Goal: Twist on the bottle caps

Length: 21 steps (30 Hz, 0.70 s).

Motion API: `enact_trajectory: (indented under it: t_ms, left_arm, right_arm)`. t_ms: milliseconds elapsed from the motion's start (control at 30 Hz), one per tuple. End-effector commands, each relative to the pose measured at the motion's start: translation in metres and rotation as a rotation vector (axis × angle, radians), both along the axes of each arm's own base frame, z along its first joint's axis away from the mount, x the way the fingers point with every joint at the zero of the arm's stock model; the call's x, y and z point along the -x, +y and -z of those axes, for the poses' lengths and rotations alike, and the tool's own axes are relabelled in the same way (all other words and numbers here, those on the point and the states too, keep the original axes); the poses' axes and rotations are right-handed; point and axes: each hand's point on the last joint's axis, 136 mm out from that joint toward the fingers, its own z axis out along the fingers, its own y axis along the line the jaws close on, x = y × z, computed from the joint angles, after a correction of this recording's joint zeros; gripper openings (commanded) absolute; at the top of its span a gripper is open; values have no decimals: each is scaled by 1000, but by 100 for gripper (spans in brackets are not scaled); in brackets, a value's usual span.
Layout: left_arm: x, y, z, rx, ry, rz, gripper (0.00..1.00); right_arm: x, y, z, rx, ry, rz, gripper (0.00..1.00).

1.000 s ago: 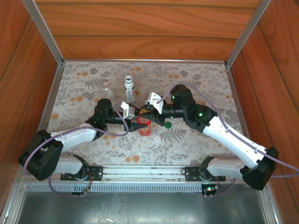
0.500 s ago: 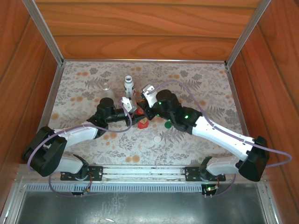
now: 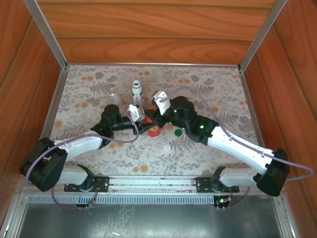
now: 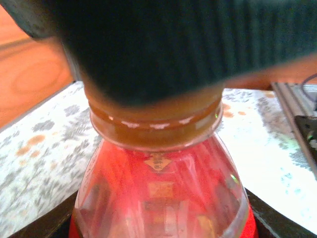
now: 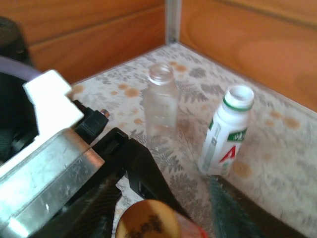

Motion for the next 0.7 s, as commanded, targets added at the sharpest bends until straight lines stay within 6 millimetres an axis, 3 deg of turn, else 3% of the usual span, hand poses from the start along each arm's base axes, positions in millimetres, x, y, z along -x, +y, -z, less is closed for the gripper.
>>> enact_trajectory:
  t_ms: [0, 233, 500, 667]
  left_arm:
    - [27, -3, -9, 30, -44, 148, 59]
    - [53, -5, -16, 52, -5, 316, 59]
    - [61, -3, -21, 61, -1, 355, 59]
    - [64, -3, -23, 63, -1, 371, 59]
  right_arm:
    - [46, -1, -17, -3, -37, -298, 62]
    - [75, -15, -30, 16, 55, -496, 64]
    - [73, -11, -18, 87, 192, -561, 59]
    - [73, -4, -14, 94, 247, -617, 49]
